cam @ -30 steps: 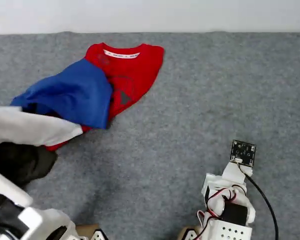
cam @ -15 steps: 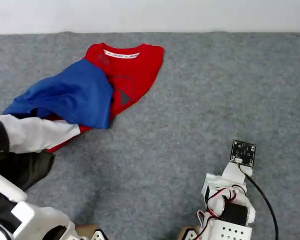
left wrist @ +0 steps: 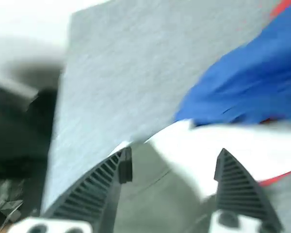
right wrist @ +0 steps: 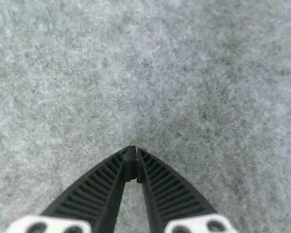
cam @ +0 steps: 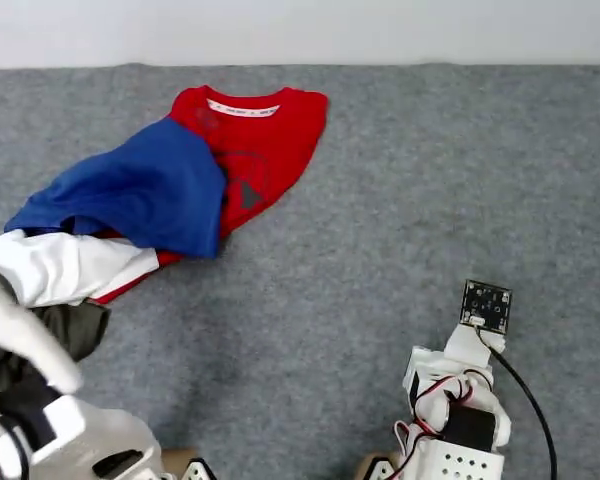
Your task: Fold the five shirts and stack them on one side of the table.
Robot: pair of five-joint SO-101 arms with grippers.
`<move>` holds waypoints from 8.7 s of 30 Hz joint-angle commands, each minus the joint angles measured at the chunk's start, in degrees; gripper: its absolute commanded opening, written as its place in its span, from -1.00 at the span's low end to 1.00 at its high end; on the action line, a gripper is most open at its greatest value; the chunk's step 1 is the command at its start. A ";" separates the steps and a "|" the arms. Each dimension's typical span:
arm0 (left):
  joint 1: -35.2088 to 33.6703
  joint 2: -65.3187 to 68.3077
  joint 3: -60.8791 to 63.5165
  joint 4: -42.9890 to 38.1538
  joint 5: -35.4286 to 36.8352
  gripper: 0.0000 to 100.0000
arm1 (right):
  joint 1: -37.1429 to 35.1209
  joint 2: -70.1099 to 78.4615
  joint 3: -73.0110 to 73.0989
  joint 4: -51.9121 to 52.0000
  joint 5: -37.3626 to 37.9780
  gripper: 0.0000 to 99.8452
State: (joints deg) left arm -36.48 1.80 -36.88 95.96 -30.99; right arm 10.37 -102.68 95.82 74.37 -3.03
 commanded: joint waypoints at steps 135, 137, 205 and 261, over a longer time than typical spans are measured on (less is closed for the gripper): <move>40.35 61.54 -30.11 -3.52 3.96 -0.99 | 0.84 -0.66 0.70 0.22 -0.44 -0.98; 41.58 60.48 -34.42 1.05 3.60 -0.99 | 0.84 -0.66 0.70 0.22 -0.44 -0.98; 49.67 -11.34 55.16 4.48 16.88 -0.77 | 0.66 -0.66 0.70 0.22 -0.44 -0.98; 39.74 -25.32 58.51 4.57 24.88 -0.59 | -35.56 75.47 -61.19 22.11 22.95 -0.76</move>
State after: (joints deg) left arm 3.69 -21.41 20.44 98.51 -6.29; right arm -23.30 -28.40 37.63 94.51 18.51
